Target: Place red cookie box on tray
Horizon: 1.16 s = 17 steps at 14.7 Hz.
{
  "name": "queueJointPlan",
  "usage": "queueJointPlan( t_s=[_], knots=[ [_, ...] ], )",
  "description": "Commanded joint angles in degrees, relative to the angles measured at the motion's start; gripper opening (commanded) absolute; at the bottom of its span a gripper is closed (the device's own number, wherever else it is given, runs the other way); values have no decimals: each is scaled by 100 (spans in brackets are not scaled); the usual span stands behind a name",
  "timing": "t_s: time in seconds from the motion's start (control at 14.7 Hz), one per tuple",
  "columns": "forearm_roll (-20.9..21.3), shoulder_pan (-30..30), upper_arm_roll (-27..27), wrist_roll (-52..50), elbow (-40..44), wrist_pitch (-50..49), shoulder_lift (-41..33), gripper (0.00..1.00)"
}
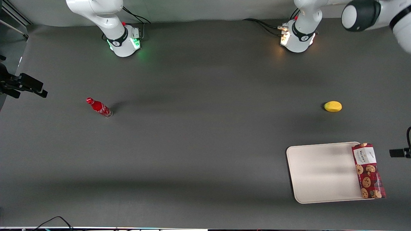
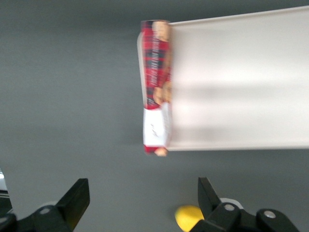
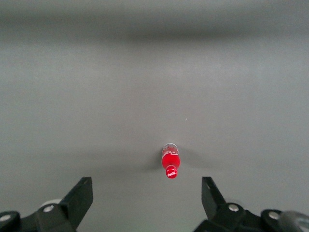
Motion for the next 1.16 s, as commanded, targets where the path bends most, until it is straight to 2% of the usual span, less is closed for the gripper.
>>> queueJointPlan(
  t_s=[0.0,0.14,0.27,0.54,0.68,1.09],
  knots=[
    [-62,-122,-540,-622,-418,-1085,-1241,100],
    [-237,-148,-875,-1158,-847,-1588,-1900,100],
    [-535,-219,-1174,-1939,-1785,-1591,-2743,100],
    [-966,-421,-1272,-2418,-4105,-644,-4309,100],
    [-1020,-421,-1272,-2418,-4872,-229,-4794,100],
    [-933,-430,-1061,-2137,-4314,-386,-4462,100]
  ],
)
